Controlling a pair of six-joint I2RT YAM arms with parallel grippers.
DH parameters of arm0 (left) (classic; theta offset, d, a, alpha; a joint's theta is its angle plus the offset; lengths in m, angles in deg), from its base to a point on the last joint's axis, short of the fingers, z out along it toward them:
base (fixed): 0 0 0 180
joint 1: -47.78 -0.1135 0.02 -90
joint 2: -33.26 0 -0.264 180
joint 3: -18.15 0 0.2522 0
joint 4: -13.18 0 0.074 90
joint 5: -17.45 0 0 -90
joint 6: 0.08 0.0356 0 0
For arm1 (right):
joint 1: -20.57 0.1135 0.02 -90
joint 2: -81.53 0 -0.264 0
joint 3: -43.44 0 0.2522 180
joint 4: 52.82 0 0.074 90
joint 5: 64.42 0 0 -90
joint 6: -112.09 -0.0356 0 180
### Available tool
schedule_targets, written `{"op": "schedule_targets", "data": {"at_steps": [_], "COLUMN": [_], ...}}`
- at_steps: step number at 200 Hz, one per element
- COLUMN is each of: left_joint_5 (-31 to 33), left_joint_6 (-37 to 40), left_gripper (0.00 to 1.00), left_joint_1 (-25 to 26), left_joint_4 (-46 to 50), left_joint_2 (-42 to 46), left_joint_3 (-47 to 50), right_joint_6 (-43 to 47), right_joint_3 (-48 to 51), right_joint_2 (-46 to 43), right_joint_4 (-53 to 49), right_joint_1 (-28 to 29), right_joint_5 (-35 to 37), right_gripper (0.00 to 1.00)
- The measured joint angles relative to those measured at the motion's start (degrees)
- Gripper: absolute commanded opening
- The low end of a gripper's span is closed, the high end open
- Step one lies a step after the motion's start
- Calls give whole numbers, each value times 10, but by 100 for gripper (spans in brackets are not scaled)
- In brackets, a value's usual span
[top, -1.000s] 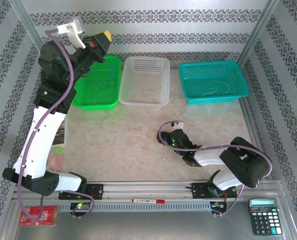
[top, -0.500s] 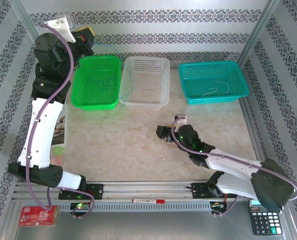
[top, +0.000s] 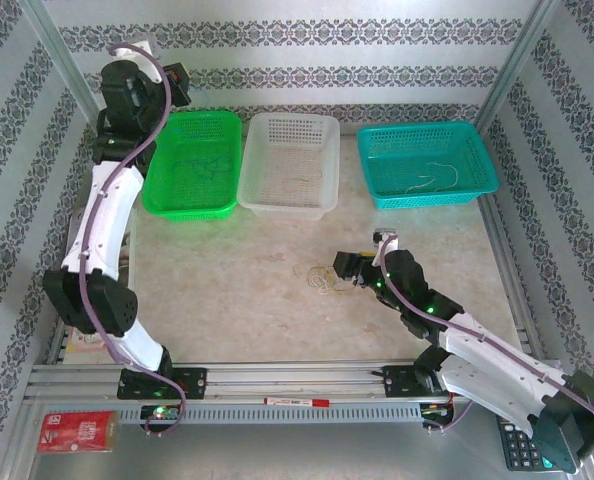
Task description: Untangle the cables
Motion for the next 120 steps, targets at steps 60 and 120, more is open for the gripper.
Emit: {"op": "schedule_targets", "data": {"at_steps": [60, 120], "left_joint_5": [14, -48], "left_joint_6": [16, -7], "left_gripper": [65, 100], "left_joint_1": [-28, -56], "left_joint_4": [-24, 12], "left_joint_2": [-20, -21], "left_joint_3": [139, 145], "right_joint_6": [7, 29], "right_joint_3": [0, -2], "right_joint_2": [8, 37], "right_joint_4": [-20, -31], "right_joint_1": [0, 0], "right_joint_5": [-15, -35], "right_gripper": [72, 72]}}
